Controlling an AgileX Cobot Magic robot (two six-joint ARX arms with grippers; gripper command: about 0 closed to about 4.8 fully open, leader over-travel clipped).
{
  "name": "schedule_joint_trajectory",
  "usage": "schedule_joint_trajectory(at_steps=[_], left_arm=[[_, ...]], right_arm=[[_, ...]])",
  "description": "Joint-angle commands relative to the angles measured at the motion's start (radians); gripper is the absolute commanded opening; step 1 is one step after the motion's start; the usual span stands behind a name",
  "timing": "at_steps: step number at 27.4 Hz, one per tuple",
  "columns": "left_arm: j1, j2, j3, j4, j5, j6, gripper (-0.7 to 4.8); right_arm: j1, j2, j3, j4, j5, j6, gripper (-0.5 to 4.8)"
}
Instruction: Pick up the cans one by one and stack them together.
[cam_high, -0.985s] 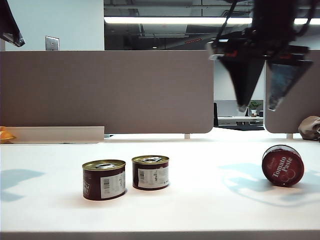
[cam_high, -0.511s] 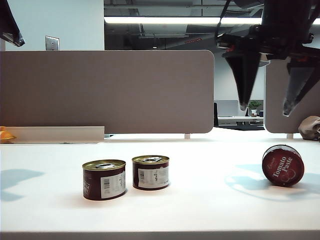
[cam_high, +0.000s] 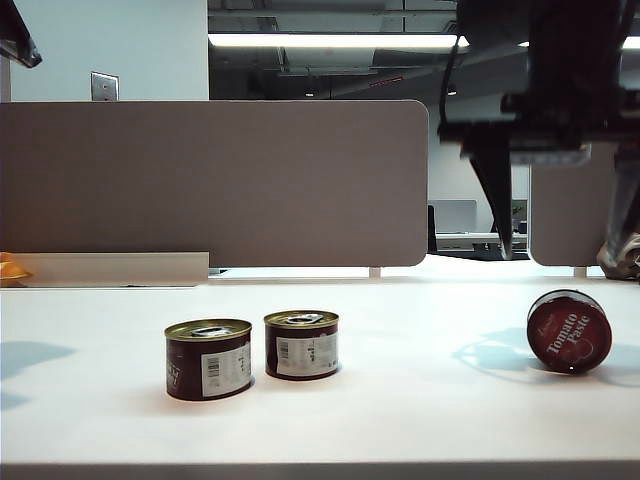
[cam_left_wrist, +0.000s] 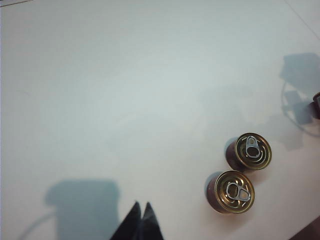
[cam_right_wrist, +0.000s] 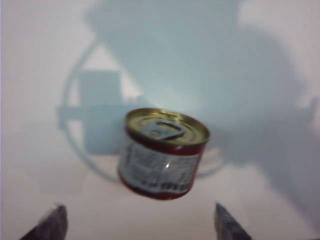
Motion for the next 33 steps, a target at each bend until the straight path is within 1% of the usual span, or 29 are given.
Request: schedule_joint_trajectory(at_steps=[1, 7, 11, 17, 33], left_arm=[[0.001, -0.03, 0.003, 0.01, 0.011, -0.003, -0.06], [0.001, -0.043, 0.003, 0.016, 0.005, -0.001, -0.06], [0.001, -0.043, 0.003, 0.009, 0.006, -0.001, -0.06], [0.001, -0.045, 0.003, 0.009, 0.005, -0.001, -0.06], [0.001, -0.051, 0.003, 0.01, 0.003, 0.005, -0.06]], right_arm=[[0.002, 0.02, 0.003, -0.005, 0.011, 0.005, 3.82], [-0.004, 0.047, 0.003, 0.013, 0.024, 0.005, 3.83], [-0.021, 0.068, 0.003, 0.012, 0.0, 0.006, 3.83], [-0.048, 0.081, 0.003, 0.029, -0.005, 0.006, 3.82], [-0.048, 0.185, 0.003, 0.065, -0.057, 0.007, 3.77]])
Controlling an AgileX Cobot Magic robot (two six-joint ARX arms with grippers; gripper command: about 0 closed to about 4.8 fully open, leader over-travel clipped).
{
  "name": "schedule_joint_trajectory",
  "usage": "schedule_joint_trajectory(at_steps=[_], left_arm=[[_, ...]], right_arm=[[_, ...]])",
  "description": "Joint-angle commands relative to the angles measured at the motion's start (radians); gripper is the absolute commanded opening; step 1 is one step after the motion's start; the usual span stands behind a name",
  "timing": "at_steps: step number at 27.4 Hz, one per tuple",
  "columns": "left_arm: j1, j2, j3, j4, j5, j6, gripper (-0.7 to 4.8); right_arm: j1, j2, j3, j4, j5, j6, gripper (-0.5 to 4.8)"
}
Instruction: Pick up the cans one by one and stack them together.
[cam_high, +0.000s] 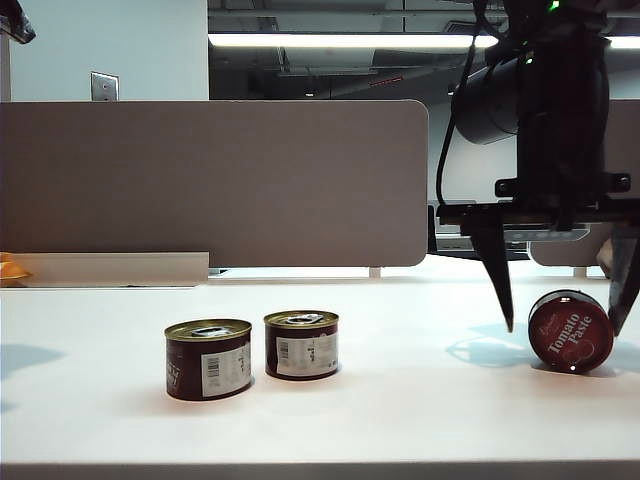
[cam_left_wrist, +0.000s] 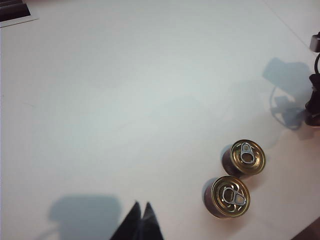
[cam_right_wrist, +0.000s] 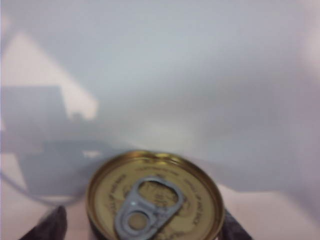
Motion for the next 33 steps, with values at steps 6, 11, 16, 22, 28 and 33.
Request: schedule_joint_trajectory(at_steps=[6, 11, 16, 22, 28, 33], left_arm=[[0.001, -0.004, 0.003, 0.01, -0.003, 0.008, -0.06], [0.001, -0.004, 0.003, 0.016, -0.003, 0.008, -0.06], [0.001, -0.004, 0.003, 0.021, -0.004, 0.008, -0.06], [0.001, -0.004, 0.003, 0.021, -0.004, 0.008, -0.06], [0.001, -0.004, 0.003, 0.021, -0.004, 0.008, -0.06], [0.001, -0.004, 0.003, 0.022, -0.046, 0.008, -0.06]], right_arm=[[0.002, 0.022, 0.003, 0.022, -0.02, 0.007, 3.57], [0.002, 0.033, 0.003, 0.021, -0.02, 0.007, 3.54], [0.002, 0.035, 0.003, 0.029, -0.02, 0.007, 2.34], [0.002, 0.035, 0.003, 0.033, -0.02, 0.006, 1.88], [0.002, 0.035, 0.003, 0.067, -0.02, -0.047, 1.11], [0.002, 0.029, 0.003, 0.095, -0.019, -0.117, 1.02]])
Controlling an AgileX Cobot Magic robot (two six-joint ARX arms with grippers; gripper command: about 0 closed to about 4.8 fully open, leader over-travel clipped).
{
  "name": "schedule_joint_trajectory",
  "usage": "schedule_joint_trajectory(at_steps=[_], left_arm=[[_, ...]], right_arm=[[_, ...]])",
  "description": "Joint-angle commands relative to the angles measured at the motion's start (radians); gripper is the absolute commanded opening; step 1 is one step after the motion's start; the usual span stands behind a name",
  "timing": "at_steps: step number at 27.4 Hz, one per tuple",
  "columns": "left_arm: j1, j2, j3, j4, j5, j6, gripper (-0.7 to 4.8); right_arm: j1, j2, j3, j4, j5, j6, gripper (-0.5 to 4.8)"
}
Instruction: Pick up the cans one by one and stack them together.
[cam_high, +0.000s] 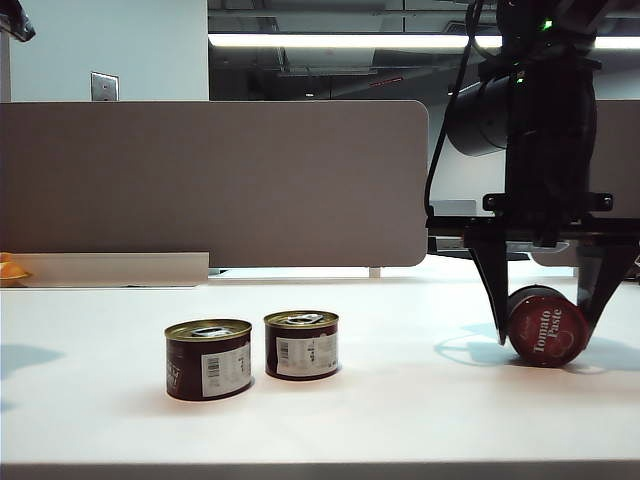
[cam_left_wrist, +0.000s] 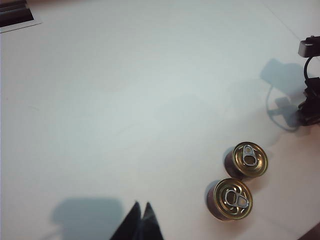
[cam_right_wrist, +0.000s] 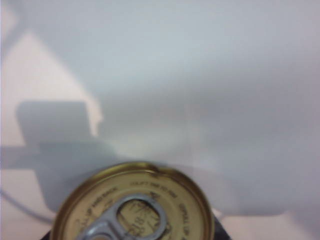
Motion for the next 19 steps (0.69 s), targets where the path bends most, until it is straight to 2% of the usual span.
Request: schedule_joint_trajectory(at_steps=[1, 4, 15, 19], left_arm=[[0.002, -0.002, 0.003, 0.014, -0.037, 0.005, -0.06], [0.002, -0.002, 0.003, 0.014, -0.037, 0.005, -0.06], [0.001, -0.002, 0.005, 0.02, -0.036, -0.003, -0.06], [0.001, -0.002, 0.005, 0.031, -0.036, -0.007, -0.06]], right_arm=[[0.002, -0.011, 0.003, 0.037, 0.001, -0.069, 1.01], [0.003, -0.031, 0.003, 0.074, 0.002, -0.128, 1.01], [0.003, -0.157, 0.002, 0.364, 0.0, -0.319, 1.02], [0.004, -0.159, 0.002, 0.429, -0.08, -0.418, 1.03]])
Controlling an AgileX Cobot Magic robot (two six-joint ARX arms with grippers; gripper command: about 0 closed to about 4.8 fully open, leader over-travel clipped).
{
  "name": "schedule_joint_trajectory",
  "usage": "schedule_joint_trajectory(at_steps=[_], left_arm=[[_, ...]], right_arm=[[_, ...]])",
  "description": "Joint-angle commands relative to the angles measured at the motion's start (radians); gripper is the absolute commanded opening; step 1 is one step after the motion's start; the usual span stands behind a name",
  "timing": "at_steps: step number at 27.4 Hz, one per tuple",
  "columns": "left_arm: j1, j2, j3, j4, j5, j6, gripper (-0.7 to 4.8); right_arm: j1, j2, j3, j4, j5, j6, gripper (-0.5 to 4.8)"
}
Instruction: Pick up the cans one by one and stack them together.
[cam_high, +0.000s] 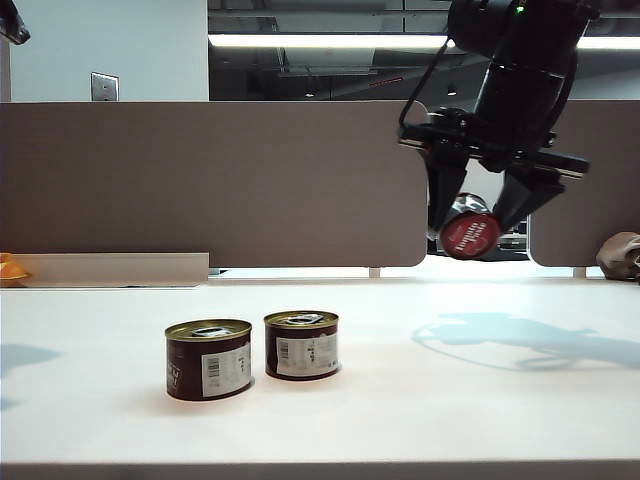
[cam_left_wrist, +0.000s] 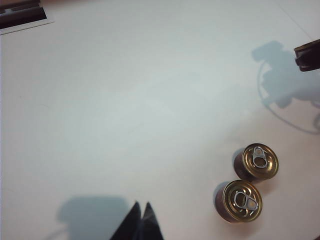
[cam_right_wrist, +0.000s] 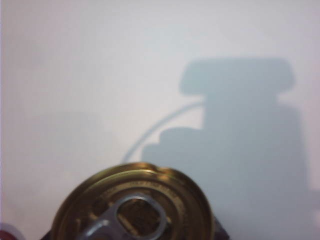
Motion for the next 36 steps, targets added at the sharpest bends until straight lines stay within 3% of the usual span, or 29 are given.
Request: schedule_joint_trajectory(at_steps=[1, 7, 16, 21, 27, 32, 36], left_arm=[[0.001, -0.004, 0.005, 0.029, -0.002, -0.004, -0.06], [0.001, -0.016, 0.005, 0.072, -0.002, -0.029, -0.06], [0.001, -0.016, 0.005, 0.072, -0.002, -0.03, -0.06], [0.001, -0.016, 0.005, 0.072, -0.002, -0.03, -0.06], [0.001, -0.017, 0.005, 0.071, -0.002, -0.029, -0.06], [0.001, -0.024, 0.005, 0.067, 0.006, -0.029, -0.06], [0.001, -0.032, 0.005, 0.066, 0.01, -0.025, -0.06]], right_arm=[[0.003, -0.008, 0.003, 0.08, -0.085, -0.093, 1.03], [0.016, -0.01, 0.003, 0.149, -0.149, -0.184, 1.03], [0.019, -0.155, -0.043, 0.164, -0.145, -0.224, 1.03], [0.019, -0.25, -0.097, 0.17, -0.191, -0.224, 1.03], [0.021, -0.408, -0.266, 0.265, -0.267, -0.225, 1.03], [0.027, -0.528, -0.494, 0.493, -0.388, -0.225, 1.03], [0.05, -0.53, -0.596, 0.596, -0.393, -0.226, 1.03]])
